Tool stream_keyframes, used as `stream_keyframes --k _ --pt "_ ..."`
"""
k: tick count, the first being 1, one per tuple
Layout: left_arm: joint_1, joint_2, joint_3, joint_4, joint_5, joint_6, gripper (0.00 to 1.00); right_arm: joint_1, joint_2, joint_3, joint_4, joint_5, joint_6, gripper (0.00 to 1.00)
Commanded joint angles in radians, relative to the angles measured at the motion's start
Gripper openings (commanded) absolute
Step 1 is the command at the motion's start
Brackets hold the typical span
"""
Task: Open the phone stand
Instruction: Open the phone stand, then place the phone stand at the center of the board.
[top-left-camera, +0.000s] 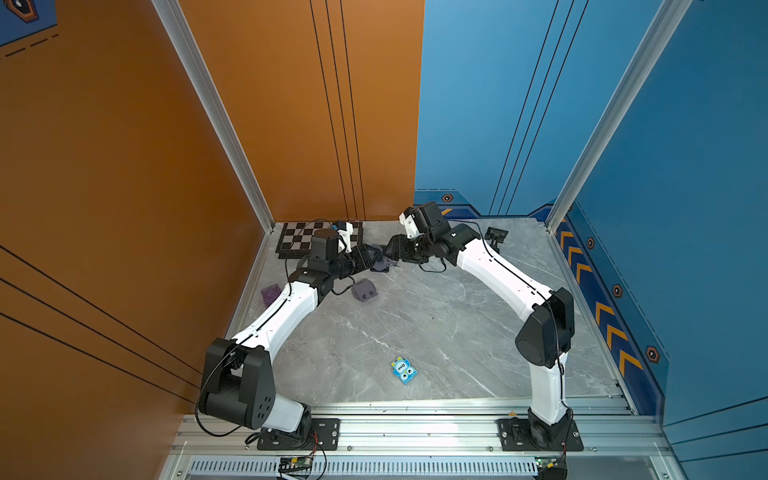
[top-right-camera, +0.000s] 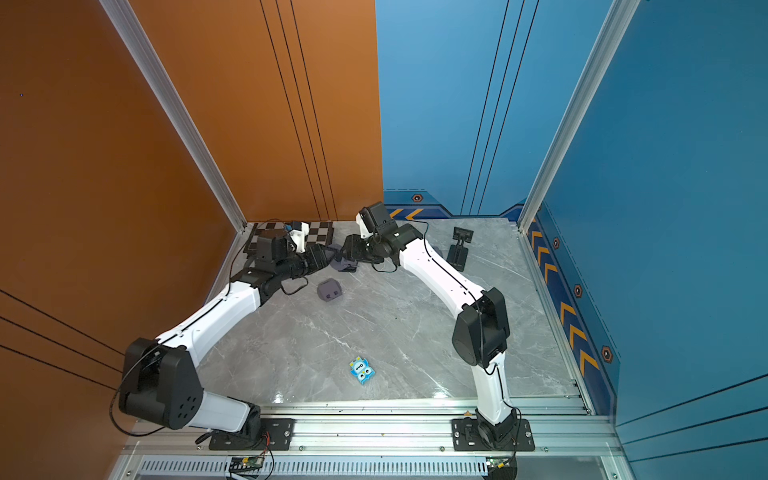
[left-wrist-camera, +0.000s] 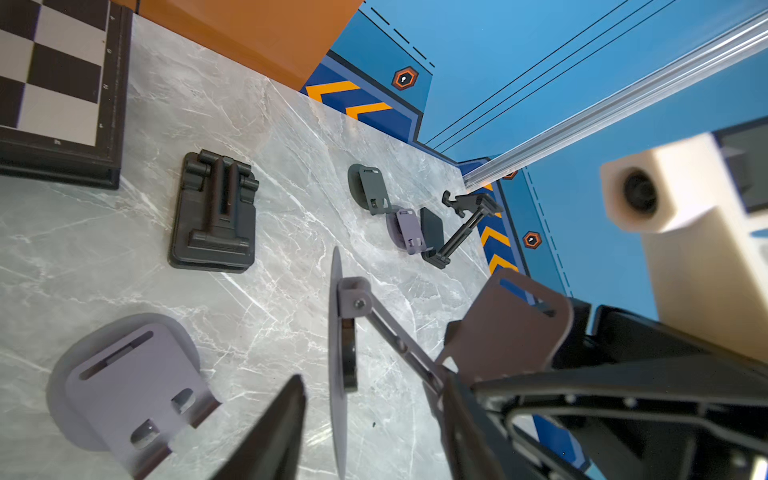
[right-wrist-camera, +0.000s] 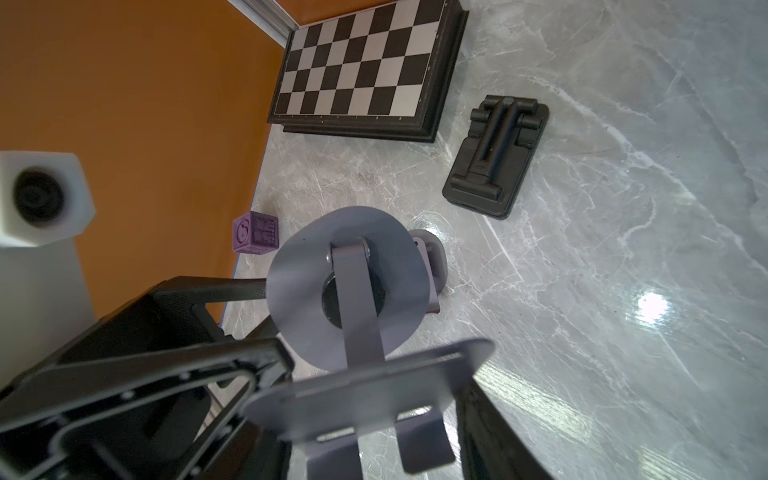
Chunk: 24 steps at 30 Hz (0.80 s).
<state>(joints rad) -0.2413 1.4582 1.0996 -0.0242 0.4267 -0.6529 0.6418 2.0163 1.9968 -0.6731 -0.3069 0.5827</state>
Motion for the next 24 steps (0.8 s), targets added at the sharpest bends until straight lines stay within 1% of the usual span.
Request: stream_keyframes --k 1,2,3,9,17,24 --pt "-0.007 -0.018 0.031 0.004 0.008 0.013 0.9 -0.019 -0.003 0.015 -0.049 0.059 -0.035 0.35" --pt "-0.007 -0.018 0.03 0.003 0.003 0.011 1.0 -0.026 -0.01 0.004 -0.053 0.065 -0.037 0.35" --pt "-0.007 -0.018 0.028 0.004 0.001 0.011 0.98 -0.033 -0.018 -0.008 -0.055 0.069 -0.038 0.35" --pt "-0.008 -0.018 0.012 0.003 -0.007 0.009 0.98 -0.1 -0.113 -0.139 -0.07 0.104 -0.055 0.35" --pt "-0.017 -0.017 -0.011 0.003 -0.011 0.011 0.98 -0.225 -0.306 -0.394 -0.083 0.155 -0.092 0.36" --pt "-0.033 -0.02 -0.021 0.003 -0.01 0.011 0.98 -0.343 -0.417 -0.532 -0.105 0.192 -0.127 0.36"
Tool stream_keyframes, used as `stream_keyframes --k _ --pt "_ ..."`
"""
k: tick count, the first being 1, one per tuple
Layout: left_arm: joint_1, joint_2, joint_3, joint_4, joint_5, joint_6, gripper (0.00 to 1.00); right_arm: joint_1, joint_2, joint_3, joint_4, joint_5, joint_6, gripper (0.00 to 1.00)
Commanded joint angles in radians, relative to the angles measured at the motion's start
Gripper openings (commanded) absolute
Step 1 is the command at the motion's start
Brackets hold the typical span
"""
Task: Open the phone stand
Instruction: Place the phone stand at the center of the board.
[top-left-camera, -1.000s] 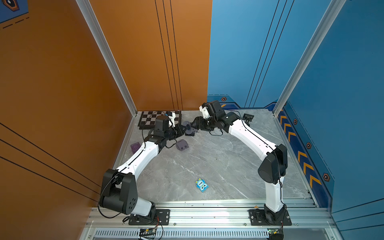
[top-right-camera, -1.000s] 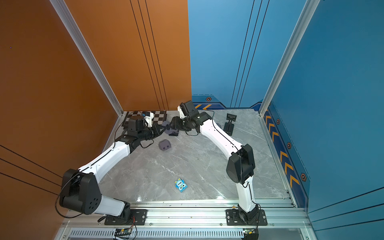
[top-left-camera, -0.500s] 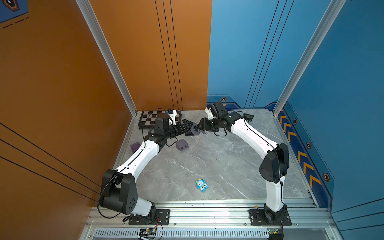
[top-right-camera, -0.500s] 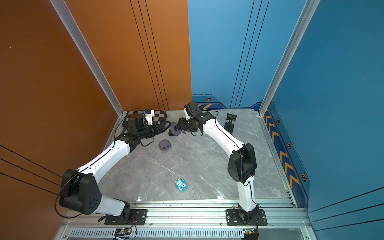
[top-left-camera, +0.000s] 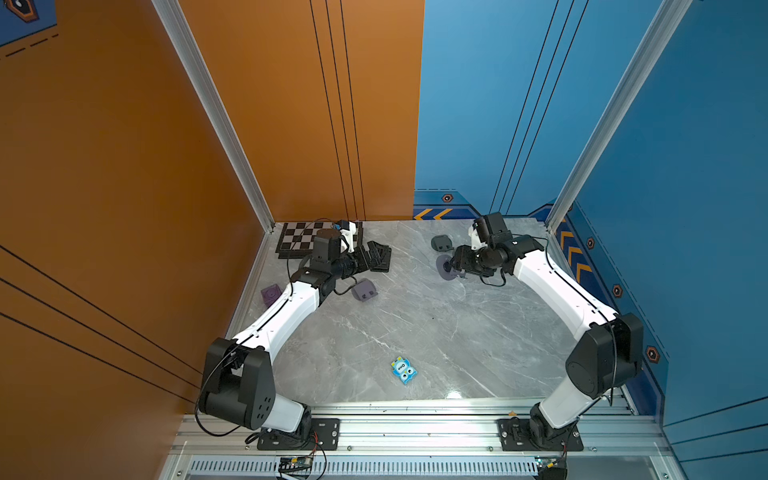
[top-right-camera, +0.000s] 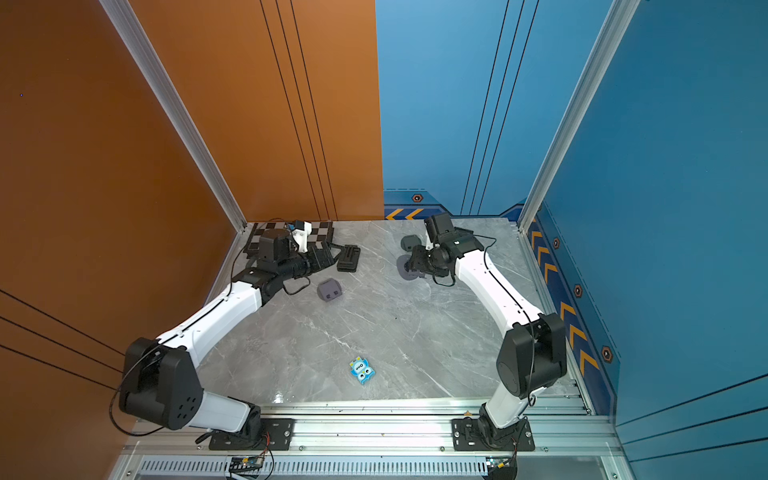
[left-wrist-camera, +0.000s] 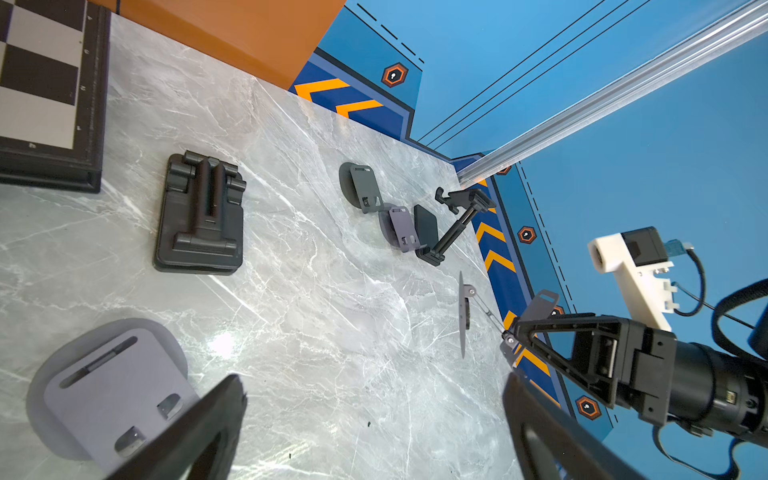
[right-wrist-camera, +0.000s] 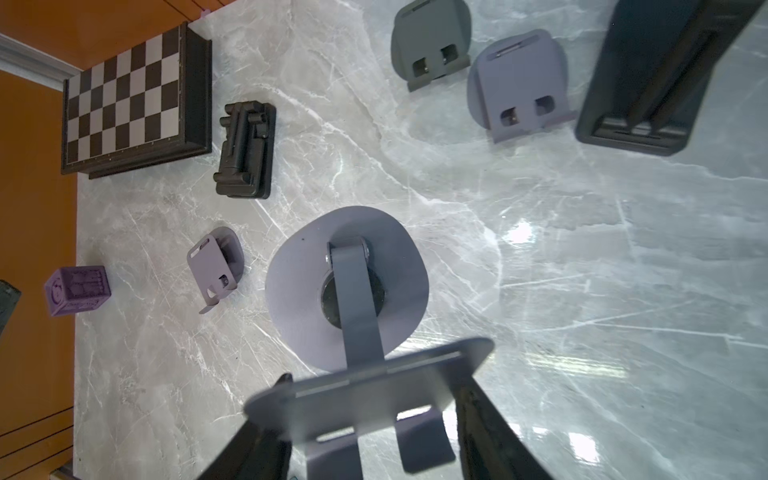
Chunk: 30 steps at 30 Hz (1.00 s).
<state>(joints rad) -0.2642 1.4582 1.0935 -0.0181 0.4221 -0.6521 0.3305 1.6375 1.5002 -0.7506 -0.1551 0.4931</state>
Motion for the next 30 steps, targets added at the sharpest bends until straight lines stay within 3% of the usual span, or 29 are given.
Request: stream_keyframes --k 1,20,30 --pt "-0.013 -0.022 -0.019 -0.003 -0.007 0.011 0.98 -0.05 -0.049 -0.046 -0.033 0.046 -0.044 0.35" --pt "-0.046 -0.013 -0.041 -0.003 0.009 0.012 0.98 -0.321 -0.008 -0.046 -0.072 0.232 -0.164 0.36" --pt "-0.055 0.032 -0.019 -0.003 0.01 0.011 0.98 -0.368 0.132 0.068 -0.091 0.327 -0.216 0.36"
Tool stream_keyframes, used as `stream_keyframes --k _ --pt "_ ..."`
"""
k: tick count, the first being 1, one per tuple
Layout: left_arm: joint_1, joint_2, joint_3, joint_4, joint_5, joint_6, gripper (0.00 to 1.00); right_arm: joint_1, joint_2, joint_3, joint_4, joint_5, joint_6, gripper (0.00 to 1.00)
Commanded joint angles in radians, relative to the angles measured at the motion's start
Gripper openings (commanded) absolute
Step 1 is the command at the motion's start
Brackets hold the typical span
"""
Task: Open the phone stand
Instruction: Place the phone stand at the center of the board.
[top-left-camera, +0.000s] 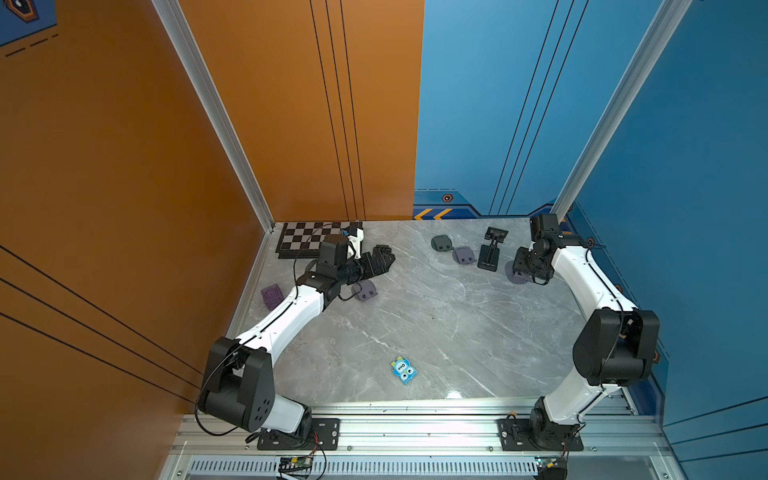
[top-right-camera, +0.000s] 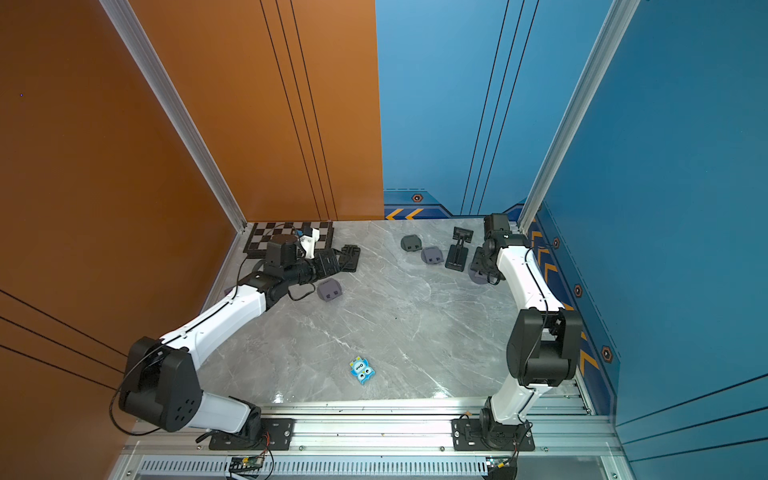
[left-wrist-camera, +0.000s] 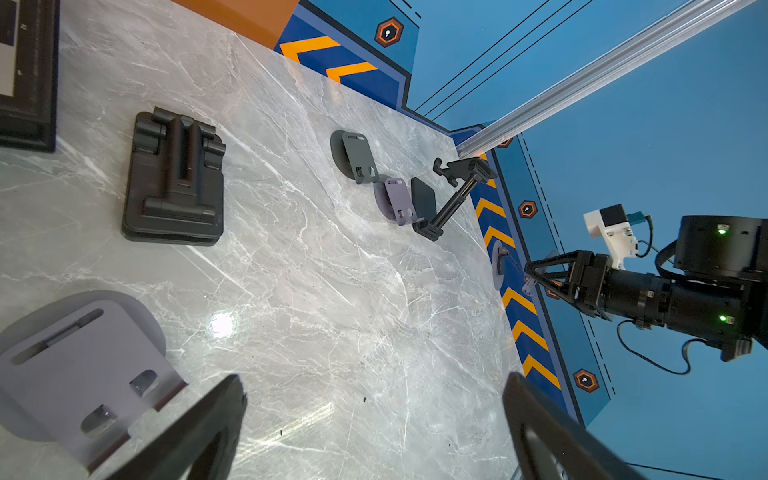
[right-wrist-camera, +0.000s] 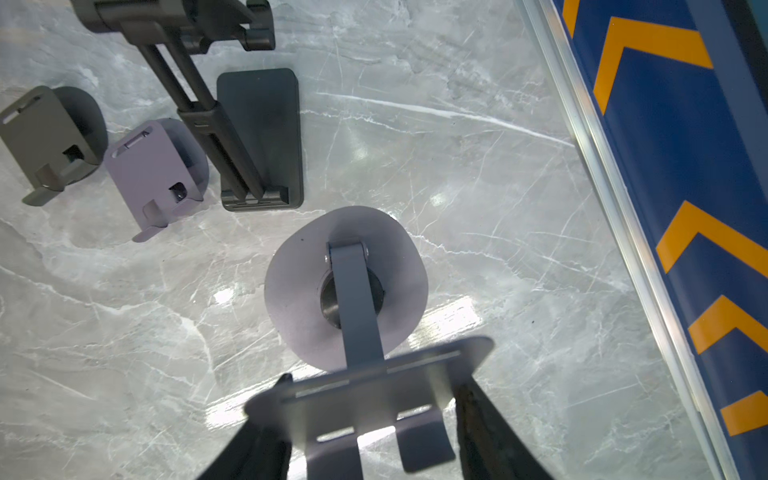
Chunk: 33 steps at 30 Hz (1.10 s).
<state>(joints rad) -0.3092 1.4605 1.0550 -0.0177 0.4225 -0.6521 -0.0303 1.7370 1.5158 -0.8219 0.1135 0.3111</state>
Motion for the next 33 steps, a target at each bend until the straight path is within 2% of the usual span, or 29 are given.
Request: stream_keyframes --k 1,12,23,33 --pt "-0.011 0.04 0.027 -0.003 0.011 0.012 0.98 -0.009 0.052 0.067 -0.02 0.065 -0.039 0.36" --pt "-0.014 0.118 0.092 -0.004 0.015 0.006 0.98 -0.05 0.243 0.216 0.0 0.099 -0.059 0.36" --pt "-0.014 0.162 0.121 -0.012 0.015 0.006 0.98 -0.084 0.439 0.388 -0.013 0.07 -0.048 0.35" --pt "-0.018 0.198 0.146 -0.019 0.014 0.005 0.98 -0.085 0.548 0.515 -0.064 0.066 -0.042 0.44"
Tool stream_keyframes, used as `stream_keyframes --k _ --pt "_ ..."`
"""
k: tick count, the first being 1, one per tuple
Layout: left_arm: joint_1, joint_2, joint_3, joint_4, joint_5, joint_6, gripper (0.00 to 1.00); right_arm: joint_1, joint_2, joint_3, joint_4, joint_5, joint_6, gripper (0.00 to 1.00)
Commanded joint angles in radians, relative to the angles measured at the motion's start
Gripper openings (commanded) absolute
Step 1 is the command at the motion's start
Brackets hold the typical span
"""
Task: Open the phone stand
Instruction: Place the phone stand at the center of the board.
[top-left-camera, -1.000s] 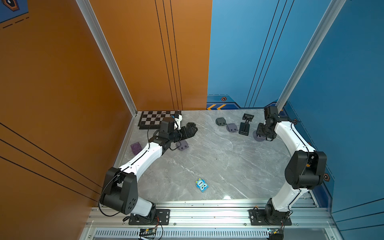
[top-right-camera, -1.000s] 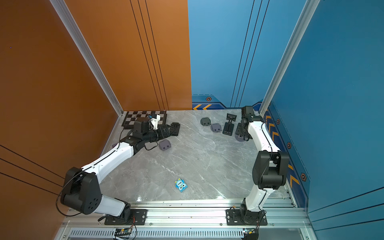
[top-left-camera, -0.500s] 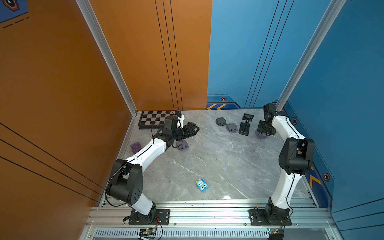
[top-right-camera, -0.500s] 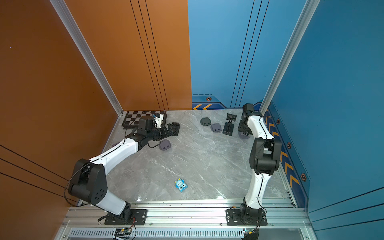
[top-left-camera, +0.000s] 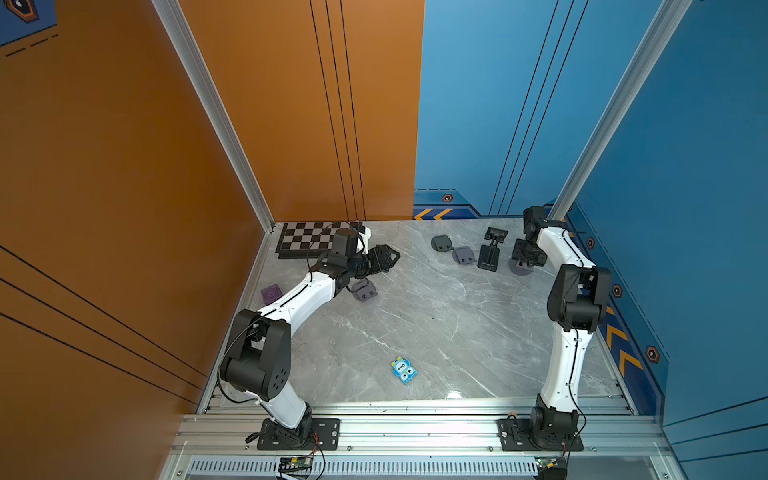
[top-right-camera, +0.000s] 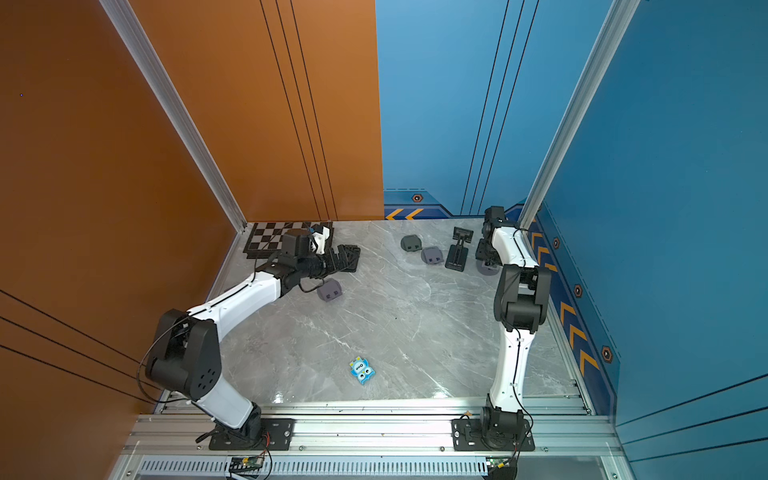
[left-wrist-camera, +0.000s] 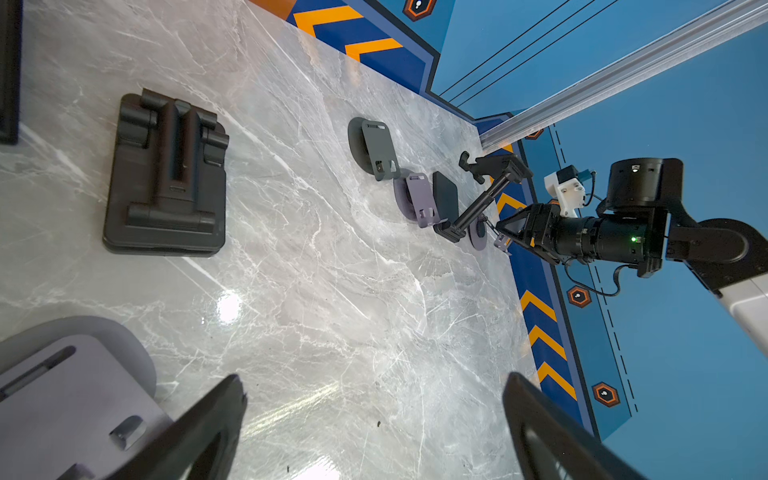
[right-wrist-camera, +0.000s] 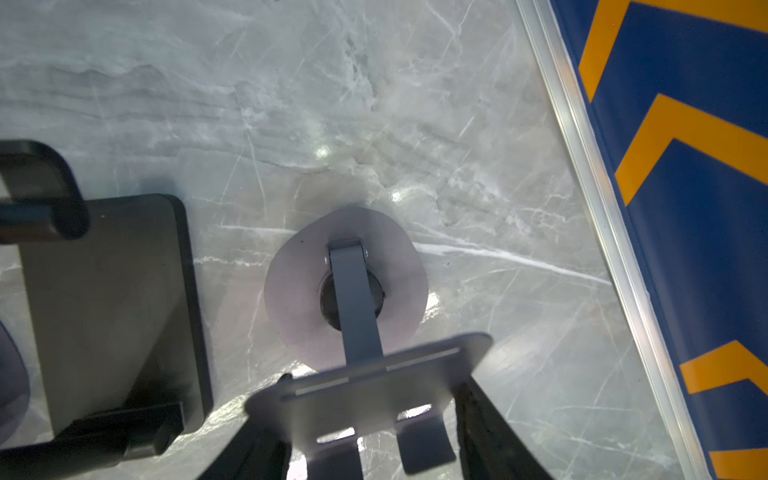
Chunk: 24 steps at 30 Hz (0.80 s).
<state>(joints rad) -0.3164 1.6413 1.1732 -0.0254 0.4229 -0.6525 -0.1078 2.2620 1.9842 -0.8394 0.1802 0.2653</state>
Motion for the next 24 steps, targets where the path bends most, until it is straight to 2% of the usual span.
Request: stream_keyframes --k 1,10,13,19,24 --pt "-0.01 0.02 0.03 -0.011 0.013 0.004 0.98 -0.007 0.029 0.054 -0.051 -0.001 0.003 0.44" --pt "-0.013 0.024 0.034 -0.013 0.015 0.008 0.98 -0.022 0.029 0.068 -0.06 -0.018 0.02 0.7" --pt "-0.013 0.021 0.03 -0.012 0.015 0.008 0.98 -0.024 0.024 0.068 -0.063 -0.023 0.024 0.76" --pt "-0.013 0.005 0.016 -0.012 0.015 0.009 0.98 -0.029 0.0 0.061 -0.072 -0.013 0.04 0.98" --pt "-0.013 -0.013 0.008 -0.013 0.012 0.009 0.98 -0.031 -0.038 0.056 -0.09 -0.01 0.058 1.0"
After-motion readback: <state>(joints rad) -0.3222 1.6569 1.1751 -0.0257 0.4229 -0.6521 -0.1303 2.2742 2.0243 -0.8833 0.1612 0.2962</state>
